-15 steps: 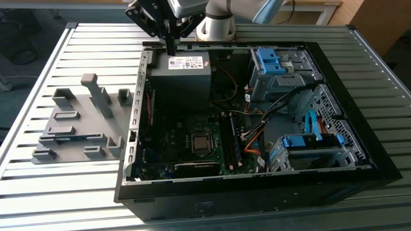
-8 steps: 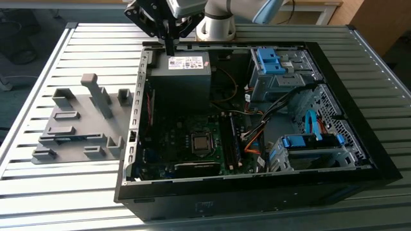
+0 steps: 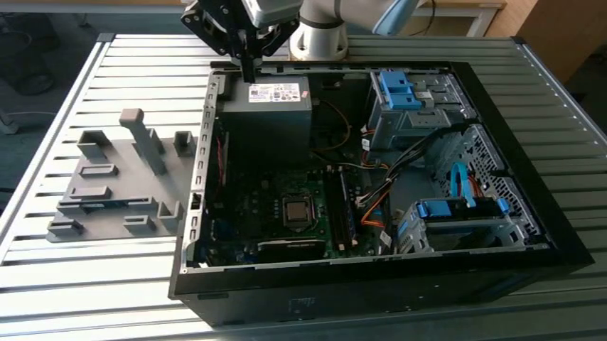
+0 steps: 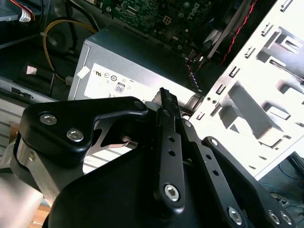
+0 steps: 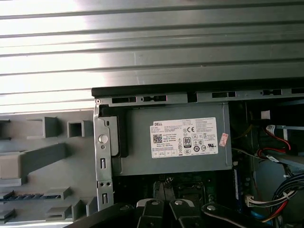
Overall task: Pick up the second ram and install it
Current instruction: 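Reach for the second ram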
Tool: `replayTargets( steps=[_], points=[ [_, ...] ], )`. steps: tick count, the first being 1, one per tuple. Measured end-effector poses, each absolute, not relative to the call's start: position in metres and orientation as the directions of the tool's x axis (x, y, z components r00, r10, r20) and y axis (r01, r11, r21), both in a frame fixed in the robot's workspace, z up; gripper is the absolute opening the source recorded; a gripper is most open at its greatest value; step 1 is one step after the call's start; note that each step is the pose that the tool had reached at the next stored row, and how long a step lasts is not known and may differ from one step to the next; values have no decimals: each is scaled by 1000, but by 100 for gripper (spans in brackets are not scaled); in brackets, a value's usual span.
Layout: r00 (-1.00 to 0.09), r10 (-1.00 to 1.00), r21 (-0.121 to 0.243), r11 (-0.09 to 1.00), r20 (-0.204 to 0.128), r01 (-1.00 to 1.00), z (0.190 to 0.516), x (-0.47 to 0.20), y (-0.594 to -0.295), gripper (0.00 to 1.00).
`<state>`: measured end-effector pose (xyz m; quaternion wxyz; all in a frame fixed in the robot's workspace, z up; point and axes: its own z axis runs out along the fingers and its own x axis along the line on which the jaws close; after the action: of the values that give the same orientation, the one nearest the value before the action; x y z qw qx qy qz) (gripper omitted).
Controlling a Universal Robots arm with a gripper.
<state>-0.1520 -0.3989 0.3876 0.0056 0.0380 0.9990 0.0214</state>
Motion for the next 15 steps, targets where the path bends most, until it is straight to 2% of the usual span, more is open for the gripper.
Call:
replayTargets(
  steps=[15],
  points=[
    [-997, 76, 43, 996, -6, 76, 386, -159, -399, 11]
  ],
)
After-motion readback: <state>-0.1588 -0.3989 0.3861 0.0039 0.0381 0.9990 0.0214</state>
